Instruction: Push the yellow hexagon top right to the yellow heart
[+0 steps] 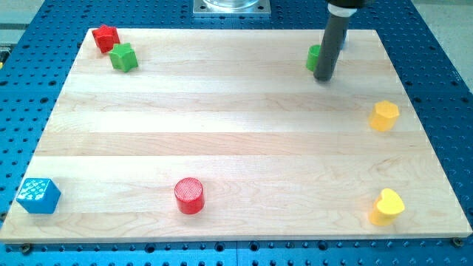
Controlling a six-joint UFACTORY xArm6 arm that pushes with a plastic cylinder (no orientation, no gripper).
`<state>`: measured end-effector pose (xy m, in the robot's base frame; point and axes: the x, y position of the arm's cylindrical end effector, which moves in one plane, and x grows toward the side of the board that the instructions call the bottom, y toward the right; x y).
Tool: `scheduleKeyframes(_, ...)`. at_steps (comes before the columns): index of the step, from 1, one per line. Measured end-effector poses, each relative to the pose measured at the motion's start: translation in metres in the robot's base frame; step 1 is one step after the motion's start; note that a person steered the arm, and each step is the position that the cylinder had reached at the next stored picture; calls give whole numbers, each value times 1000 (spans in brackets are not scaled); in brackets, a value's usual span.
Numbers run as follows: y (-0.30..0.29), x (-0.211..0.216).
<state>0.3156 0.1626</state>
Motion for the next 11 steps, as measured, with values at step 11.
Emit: scheduleKeyframes(11,79,146)
